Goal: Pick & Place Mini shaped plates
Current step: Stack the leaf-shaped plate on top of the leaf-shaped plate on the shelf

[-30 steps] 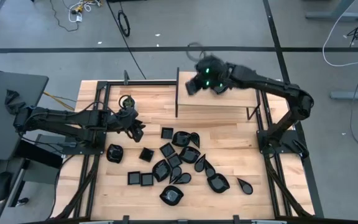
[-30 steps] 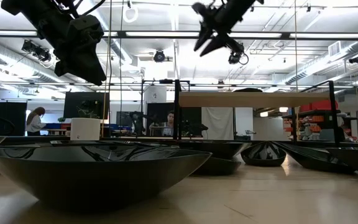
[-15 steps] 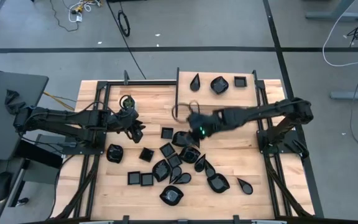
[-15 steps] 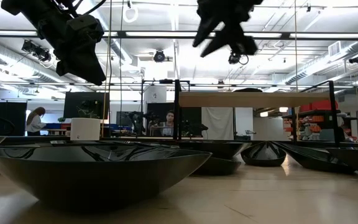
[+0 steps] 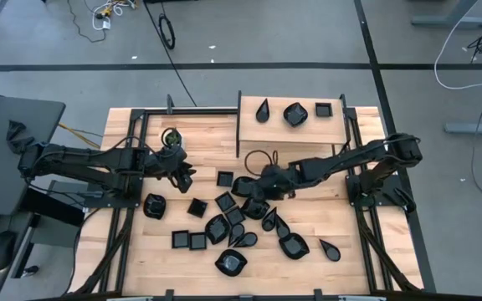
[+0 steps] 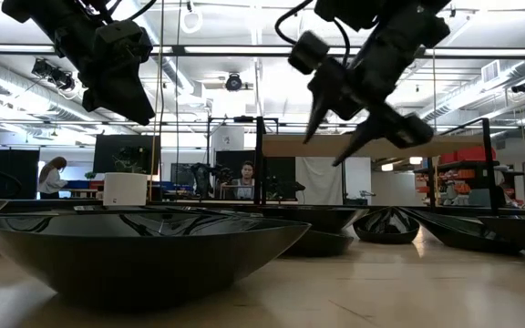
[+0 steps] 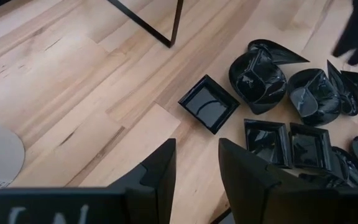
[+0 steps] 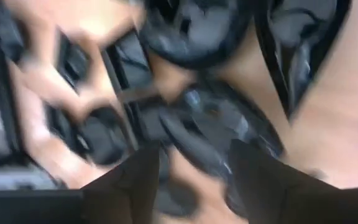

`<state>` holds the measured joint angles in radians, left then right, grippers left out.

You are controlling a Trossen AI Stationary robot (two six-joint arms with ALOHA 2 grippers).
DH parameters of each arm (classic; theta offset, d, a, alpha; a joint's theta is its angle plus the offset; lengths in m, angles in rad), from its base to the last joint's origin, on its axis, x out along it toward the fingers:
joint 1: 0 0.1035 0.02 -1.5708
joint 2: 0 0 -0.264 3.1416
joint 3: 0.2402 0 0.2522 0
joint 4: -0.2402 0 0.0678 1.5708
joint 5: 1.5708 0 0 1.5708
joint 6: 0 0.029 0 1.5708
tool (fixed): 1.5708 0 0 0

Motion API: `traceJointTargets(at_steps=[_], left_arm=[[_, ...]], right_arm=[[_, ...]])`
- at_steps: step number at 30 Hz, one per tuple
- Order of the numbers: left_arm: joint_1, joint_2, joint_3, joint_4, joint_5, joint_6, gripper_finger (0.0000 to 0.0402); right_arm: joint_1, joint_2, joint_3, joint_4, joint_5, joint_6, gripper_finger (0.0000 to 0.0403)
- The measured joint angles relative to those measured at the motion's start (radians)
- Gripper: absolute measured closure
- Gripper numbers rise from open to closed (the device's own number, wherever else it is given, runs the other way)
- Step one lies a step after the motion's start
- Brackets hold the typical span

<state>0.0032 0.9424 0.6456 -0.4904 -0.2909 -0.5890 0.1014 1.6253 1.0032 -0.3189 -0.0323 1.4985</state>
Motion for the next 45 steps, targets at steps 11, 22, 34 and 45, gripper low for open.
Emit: traceJointTargets(at_steps=[11, 22, 34, 45], left_arm=[[0.000, 0.000, 0.000, 0.003, 0.013, 0.000, 0.0276], [-0.001, 0.000, -0.001, 0.009, 0.015, -0.001, 0.0276], [-0.001, 0.000, -0.001, 0.007, 0.017, -0.001, 0.0276], [-0.001, 0.000, -0.001, 0.007, 0.026, -0.001, 0.0276]], right_arm=[[-0.088, 0.061, -0.004, 0.056, 0.140, 0.007, 0.0235], [-0.100, 0.168, -0.002, 0.111, 0.111, 0.008, 0.0262], [-0.087, 0.180, -0.002, 0.117, 0.098, 0.001, 0.0266], [-0.087, 0.203, -0.001, 0.160, 0.095, -0.015, 0.0266]])
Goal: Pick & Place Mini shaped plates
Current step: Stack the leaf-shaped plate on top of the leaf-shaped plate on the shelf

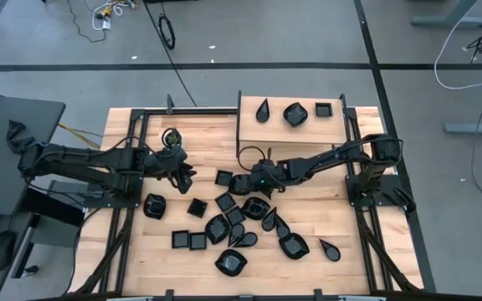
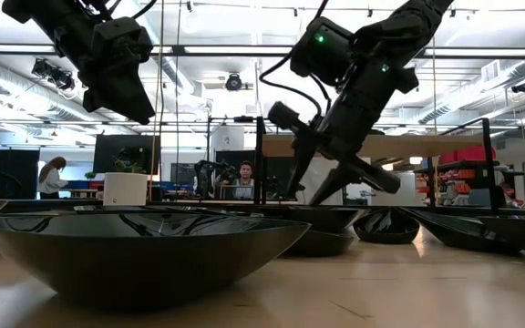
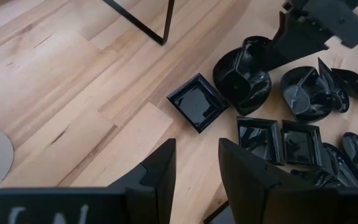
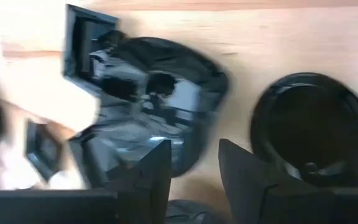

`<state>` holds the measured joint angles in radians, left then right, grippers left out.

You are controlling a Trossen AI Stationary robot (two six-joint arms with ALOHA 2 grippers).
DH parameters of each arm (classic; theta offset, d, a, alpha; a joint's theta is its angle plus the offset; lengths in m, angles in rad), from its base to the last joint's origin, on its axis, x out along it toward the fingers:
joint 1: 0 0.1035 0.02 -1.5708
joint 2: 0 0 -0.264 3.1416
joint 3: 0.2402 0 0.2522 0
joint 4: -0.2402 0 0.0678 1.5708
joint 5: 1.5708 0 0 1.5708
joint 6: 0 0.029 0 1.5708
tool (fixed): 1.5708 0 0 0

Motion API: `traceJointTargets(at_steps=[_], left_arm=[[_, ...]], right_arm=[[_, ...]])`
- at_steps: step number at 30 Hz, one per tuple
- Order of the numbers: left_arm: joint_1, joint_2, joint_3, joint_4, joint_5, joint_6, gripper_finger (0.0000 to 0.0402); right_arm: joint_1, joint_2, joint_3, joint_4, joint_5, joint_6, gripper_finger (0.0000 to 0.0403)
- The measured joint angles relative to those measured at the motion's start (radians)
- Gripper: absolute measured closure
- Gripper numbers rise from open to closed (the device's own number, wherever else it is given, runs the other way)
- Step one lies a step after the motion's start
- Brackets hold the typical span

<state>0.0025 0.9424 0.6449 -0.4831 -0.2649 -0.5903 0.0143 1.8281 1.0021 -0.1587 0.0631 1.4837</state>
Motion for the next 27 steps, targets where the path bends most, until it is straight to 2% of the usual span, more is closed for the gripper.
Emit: traceJointTargets(at_steps=[9, 13, 21, 27], left_arm=[[0.000, 0.000, 0.000, 0.000, 0.000, 0.000, 0.0276], [0.000, 0.000, 0.000, 0.000, -0.001, 0.000, 0.0276], [0.000, 0.000, 0.000, 0.000, -0.003, 0.000, 0.0276], [0.000, 0.000, 0.000, 0.000, -0.001, 0.000, 0.0276]], right_arm=[[0.000, 0.030, 0.000, 0.025, 0.027, -0.008, 0.0273], [0.000, 0.030, 0.000, 0.028, 0.030, -0.027, 0.0302], [0.000, 0.030, 0.000, 0.034, 0.052, -0.053, 0.0392], [0.000, 0.005, -0.001, 0.025, 0.079, -0.070, 0.0396]])
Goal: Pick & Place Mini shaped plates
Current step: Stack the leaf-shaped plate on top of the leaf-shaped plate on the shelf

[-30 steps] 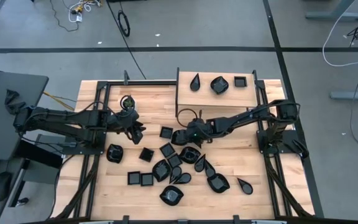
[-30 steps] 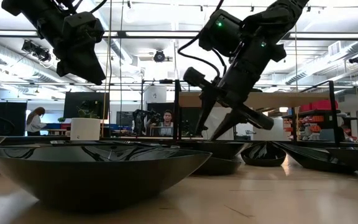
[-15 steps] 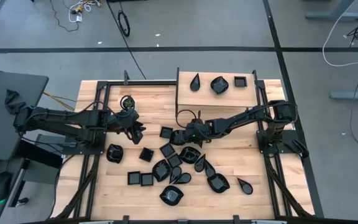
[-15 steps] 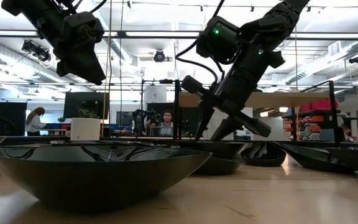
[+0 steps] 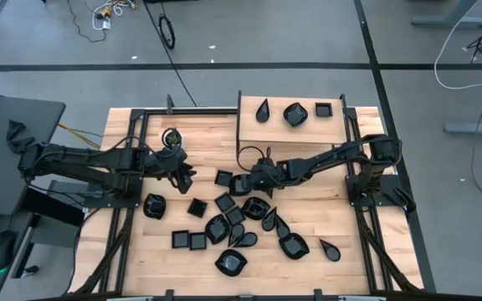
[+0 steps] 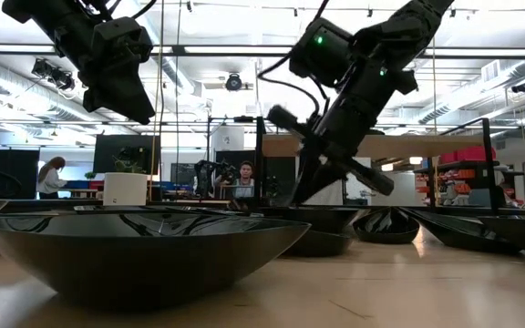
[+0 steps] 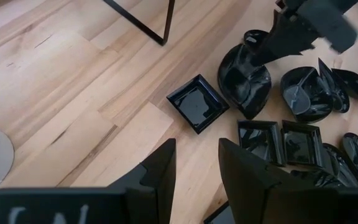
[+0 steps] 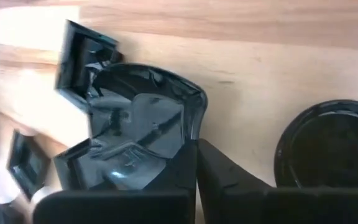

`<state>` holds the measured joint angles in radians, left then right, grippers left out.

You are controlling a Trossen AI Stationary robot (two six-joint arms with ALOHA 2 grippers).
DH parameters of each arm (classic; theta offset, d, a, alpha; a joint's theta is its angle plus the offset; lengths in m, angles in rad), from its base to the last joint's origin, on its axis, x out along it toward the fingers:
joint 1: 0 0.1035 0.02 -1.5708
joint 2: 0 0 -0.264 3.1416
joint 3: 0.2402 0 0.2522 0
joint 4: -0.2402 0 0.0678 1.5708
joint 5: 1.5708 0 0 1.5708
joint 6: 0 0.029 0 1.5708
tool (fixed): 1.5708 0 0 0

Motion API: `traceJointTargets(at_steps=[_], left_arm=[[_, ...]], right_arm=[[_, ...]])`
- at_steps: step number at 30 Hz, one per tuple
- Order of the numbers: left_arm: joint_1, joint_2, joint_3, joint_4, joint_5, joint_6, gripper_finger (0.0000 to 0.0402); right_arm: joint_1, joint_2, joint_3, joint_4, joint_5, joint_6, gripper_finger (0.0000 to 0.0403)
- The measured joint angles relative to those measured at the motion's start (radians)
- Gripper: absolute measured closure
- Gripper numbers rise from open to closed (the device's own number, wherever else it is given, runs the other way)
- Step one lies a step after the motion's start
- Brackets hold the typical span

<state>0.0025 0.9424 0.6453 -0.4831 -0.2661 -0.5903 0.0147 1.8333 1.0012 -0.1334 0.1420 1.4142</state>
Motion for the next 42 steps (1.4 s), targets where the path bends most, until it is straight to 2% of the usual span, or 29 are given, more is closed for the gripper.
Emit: traceJointTargets(at_steps=[4, 7, 15, 18, 22, 26, 29, 36, 42], left_arm=[[0.000, 0.000, 0.000, 0.000, 0.000, 0.000, 0.0276], [0.000, 0.000, 0.001, 0.000, 0.001, 0.000, 0.0276], [0.000, 0.000, 0.001, 0.001, -0.001, 0.000, 0.0276], [0.000, 0.000, 0.001, 0.001, -0.002, 0.000, 0.0276], [0.000, 0.000, 0.001, 0.003, -0.006, 0.000, 0.0276], [0.000, 0.000, 0.001, 0.005, -0.035, 0.000, 0.0276], [0.001, 0.000, 0.001, 0.016, -0.042, 0.000, 0.0276], [0.001, 0.000, 0.001, 0.034, -0.055, 0.001, 0.0276], [0.001, 0.000, 0.001, 0.053, -0.056, 0.000, 0.0276]], right_arm=[[0.005, -0.071, 0.000, -0.031, -0.007, -0.041, 0.0399], [0.011, -0.152, 0.000, -0.066, -0.053, -0.075, 0.0400], [0.013, -0.427, 0.008, -0.112, -0.304, -0.190, 0.0402], [0.010, -0.515, 0.089, -0.269, -0.326, -0.255, 0.0402], [-0.044, -0.544, 0.303, -0.650, -0.280, -0.410, 0.0402], [-0.173, -0.526, 0.493, -0.923, -0.239, -0.628, 0.0403], [-0.302, -0.504, 0.565, -1.044, -0.232, -0.788, 0.0403], [-0.632, -0.457, 0.583, -1.109, -0.266, -1.215, 0.0403], [-0.846, -0.363, 0.583, -1.109, -0.338, -1.489, 0.0403]])
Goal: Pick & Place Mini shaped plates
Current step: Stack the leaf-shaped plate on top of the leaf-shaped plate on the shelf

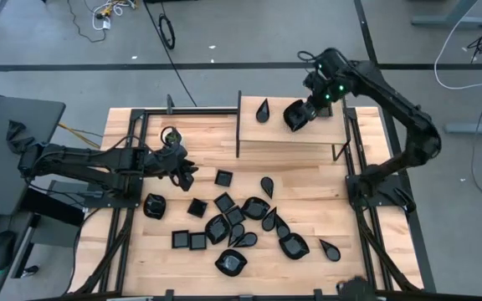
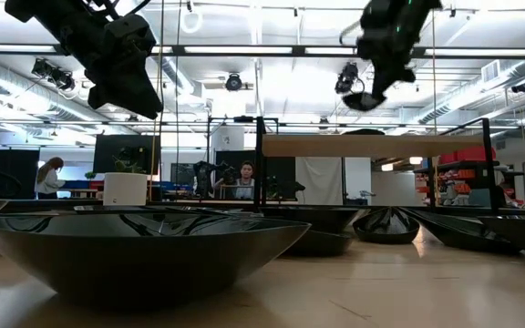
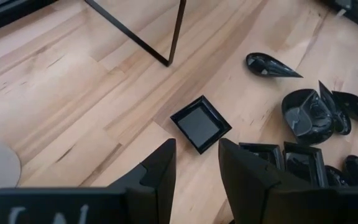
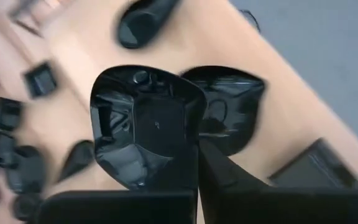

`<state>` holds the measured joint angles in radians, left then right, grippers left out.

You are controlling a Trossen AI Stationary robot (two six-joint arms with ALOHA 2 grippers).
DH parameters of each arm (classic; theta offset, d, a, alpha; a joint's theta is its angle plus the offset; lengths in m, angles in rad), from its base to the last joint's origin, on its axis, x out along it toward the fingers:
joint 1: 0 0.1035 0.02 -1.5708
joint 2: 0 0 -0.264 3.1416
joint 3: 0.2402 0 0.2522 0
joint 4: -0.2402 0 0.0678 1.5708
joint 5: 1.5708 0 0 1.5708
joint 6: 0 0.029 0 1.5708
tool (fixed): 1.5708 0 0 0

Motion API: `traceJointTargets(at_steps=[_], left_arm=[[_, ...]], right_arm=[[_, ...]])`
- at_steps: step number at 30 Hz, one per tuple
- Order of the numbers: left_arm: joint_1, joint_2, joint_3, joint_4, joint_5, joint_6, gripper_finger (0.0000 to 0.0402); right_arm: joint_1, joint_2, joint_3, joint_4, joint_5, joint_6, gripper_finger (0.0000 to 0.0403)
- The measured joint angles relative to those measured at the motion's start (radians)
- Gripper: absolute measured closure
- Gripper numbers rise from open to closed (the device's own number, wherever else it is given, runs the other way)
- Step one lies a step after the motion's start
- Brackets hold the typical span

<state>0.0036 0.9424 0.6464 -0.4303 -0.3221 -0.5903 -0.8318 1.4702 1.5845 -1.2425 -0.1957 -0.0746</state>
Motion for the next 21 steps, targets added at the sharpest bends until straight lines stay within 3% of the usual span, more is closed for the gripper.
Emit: traceJointTargets(at_steps=[7, 21], left_arm=[[0.000, 0.000, 0.000, 0.022, -0.056, -0.011, 0.0276], [0.000, 0.000, 0.000, 0.023, -0.182, -0.053, 0.0276]], right_arm=[[-0.127, 0.112, 0.000, 0.011, -0.005, -0.158, 0.0403], [-0.148, 0.163, 0.000, 0.027, -0.095, -0.123, 0.0403]])
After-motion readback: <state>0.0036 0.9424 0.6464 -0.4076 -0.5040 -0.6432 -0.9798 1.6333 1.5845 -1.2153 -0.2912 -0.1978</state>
